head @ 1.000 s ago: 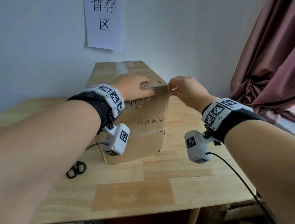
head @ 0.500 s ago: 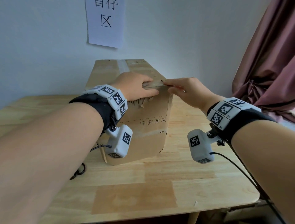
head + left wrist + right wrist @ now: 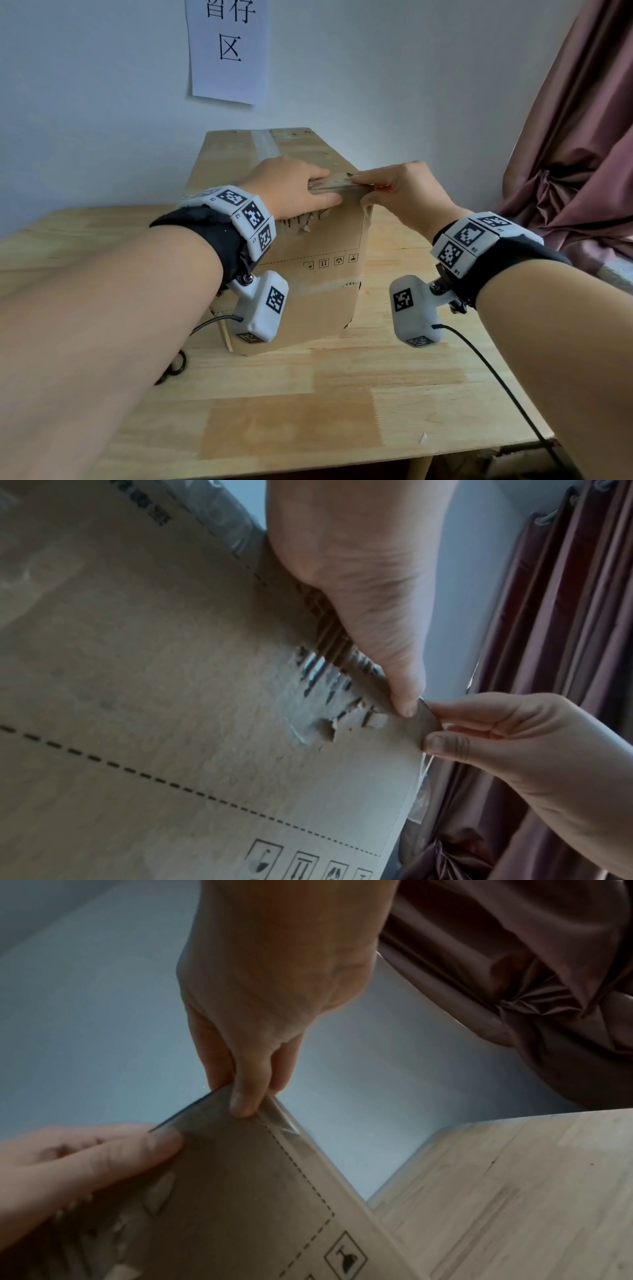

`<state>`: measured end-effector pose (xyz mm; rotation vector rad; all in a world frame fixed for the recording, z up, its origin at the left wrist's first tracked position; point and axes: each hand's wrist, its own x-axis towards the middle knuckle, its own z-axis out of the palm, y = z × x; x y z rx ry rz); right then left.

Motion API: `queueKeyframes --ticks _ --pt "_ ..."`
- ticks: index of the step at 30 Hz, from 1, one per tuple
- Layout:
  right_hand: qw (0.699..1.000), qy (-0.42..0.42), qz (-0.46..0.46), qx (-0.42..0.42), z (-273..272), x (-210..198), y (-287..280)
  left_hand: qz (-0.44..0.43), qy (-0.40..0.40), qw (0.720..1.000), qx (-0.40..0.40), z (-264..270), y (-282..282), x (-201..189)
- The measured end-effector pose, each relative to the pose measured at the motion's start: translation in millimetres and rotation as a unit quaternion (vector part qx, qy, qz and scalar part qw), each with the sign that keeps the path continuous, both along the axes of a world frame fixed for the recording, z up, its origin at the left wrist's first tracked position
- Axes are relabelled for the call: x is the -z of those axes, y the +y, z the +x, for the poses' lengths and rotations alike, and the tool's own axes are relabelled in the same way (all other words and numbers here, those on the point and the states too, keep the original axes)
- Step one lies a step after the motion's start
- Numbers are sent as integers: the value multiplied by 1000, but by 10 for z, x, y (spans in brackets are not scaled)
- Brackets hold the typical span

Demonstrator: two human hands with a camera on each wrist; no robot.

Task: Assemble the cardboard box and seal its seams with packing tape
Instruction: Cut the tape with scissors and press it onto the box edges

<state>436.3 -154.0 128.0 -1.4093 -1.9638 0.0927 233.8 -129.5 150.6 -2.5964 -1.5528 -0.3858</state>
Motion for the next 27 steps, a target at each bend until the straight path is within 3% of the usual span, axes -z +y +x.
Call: queueKeyframes --ticks 6,10,14,18,21,27 --pt "978 208 -4 -23 -23 191 44 0 -2 1000 4 3 -3 -10" --pt "940 323 -88 -59 -25 545 33 6 -4 1000 6 -14 -13 -19" --pt "953 287 -90 -41 -40 811 28 11 -7 1000 6 -24 -3 6" --pt "993 95 -60 45 -45 529 -28 4 -15 1000 4 -9 6 11" --pt "989 120 -22 88 -163 404 -41 7 -1 1000 7 -11 7 21" --pt "970 219 -33 102 -277 643 -19 38 65 997 25 -21 23 78"
